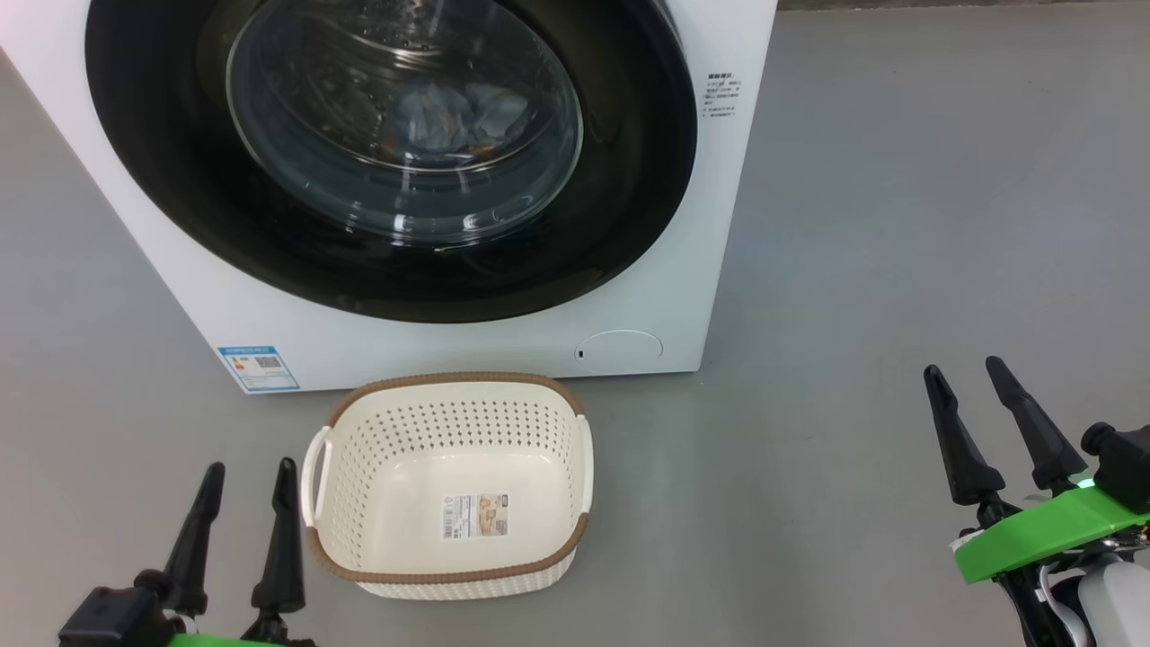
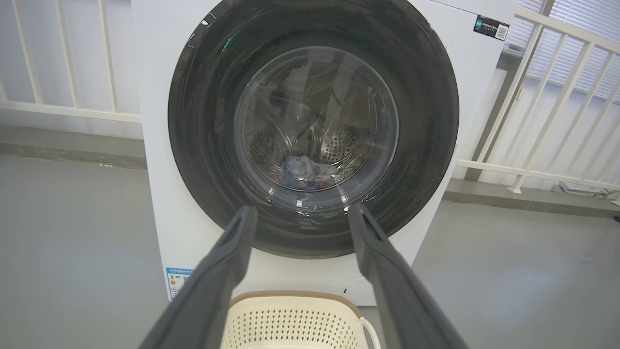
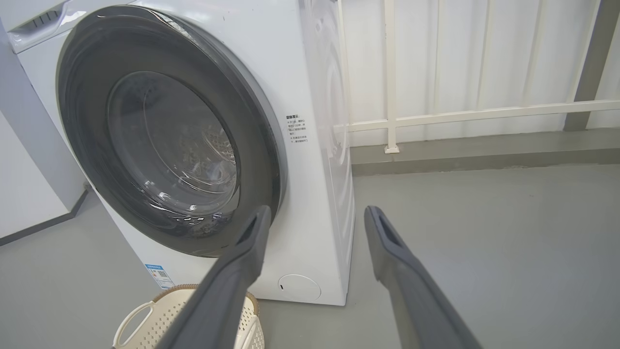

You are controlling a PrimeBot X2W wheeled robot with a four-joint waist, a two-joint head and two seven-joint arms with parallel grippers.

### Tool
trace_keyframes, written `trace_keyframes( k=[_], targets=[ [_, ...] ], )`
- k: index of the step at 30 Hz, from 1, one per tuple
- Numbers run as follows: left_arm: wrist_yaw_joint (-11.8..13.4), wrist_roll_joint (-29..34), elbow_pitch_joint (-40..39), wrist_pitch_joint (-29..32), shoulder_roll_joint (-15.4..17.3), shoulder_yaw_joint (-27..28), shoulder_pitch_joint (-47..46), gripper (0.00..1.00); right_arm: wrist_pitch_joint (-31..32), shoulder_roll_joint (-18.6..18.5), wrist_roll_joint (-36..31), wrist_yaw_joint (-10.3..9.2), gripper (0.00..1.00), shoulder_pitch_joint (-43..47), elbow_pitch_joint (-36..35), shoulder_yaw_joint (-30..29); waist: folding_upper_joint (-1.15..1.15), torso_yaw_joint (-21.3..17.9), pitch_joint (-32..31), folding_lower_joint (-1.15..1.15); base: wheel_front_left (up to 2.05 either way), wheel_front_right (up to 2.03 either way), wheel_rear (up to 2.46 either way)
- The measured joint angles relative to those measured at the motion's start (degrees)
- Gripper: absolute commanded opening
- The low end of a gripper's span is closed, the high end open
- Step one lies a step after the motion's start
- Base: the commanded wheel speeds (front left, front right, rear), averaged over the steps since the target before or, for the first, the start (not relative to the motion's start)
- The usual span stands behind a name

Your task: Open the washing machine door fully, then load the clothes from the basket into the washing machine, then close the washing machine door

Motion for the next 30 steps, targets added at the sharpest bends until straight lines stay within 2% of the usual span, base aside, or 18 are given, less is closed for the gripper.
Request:
trace_keyframes(
  k=[30],
  targets=[
    [0.0, 0.0, 0.1, 0.0, 0.3, 0.0, 0.0, 1.0, 0.0, 0.4, -0.4, 0.0, 1.0, 0.3, 0.0, 0.1, 0.0, 0.1, -0.8, 0.0, 0.0, 0.0, 0.0]
  ],
)
